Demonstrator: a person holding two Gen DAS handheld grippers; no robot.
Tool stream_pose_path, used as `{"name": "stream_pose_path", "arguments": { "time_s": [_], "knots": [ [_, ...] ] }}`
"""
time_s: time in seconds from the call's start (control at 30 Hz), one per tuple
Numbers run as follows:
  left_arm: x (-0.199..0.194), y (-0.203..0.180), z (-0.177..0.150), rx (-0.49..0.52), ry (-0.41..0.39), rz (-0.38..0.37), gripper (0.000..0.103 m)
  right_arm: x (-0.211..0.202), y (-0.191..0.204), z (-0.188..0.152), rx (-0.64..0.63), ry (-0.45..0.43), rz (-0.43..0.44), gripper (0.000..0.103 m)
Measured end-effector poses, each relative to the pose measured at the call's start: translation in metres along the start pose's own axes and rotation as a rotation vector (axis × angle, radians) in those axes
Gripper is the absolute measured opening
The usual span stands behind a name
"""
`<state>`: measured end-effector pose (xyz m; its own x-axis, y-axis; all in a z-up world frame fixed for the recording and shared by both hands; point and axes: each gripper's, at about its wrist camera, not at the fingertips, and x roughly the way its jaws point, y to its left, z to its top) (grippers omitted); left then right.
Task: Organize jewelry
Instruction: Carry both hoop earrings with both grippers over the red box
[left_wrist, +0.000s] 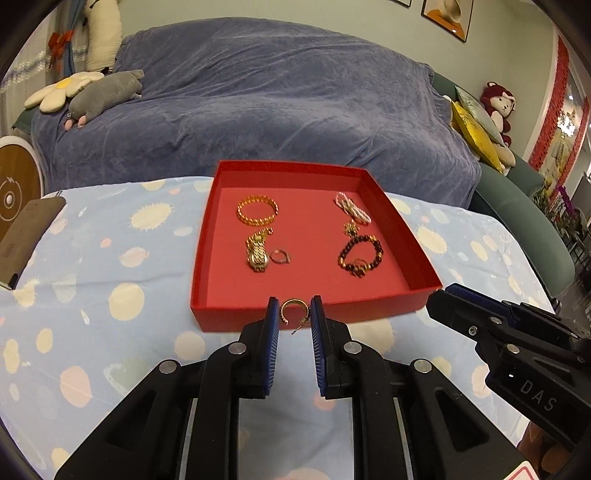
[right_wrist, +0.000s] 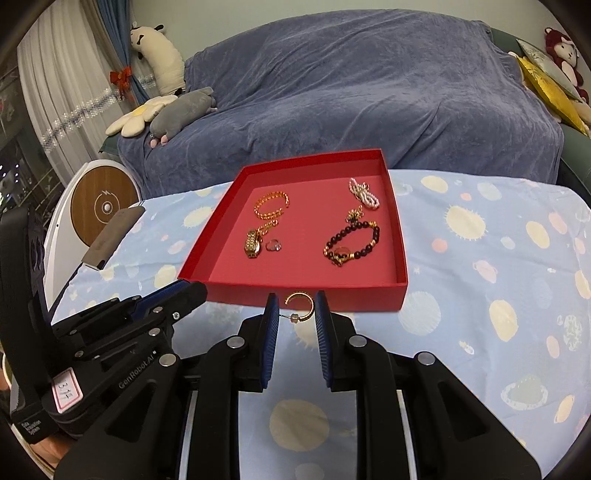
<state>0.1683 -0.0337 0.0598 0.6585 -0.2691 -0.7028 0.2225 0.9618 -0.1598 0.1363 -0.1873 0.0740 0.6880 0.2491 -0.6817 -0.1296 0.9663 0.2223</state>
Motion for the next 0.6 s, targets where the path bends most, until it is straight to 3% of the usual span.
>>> {"name": "stream_pose_path", "arguments": {
  "time_s": [0.27, 0.6],
  "knots": [
    [0.027, 0.021, 0.053, 0.000, -0.031, 0.042, 0.014, 0.034, -0.009, 0.050, 0.032, -0.023, 0.013, 0.019],
    [0.083, 0.031, 0.088, -0.006, 0.018, 0.045, 0.014, 0.111, -0.023, 0.083, 0.095, 0.057, 0.019, 0.019]
  ]
}}
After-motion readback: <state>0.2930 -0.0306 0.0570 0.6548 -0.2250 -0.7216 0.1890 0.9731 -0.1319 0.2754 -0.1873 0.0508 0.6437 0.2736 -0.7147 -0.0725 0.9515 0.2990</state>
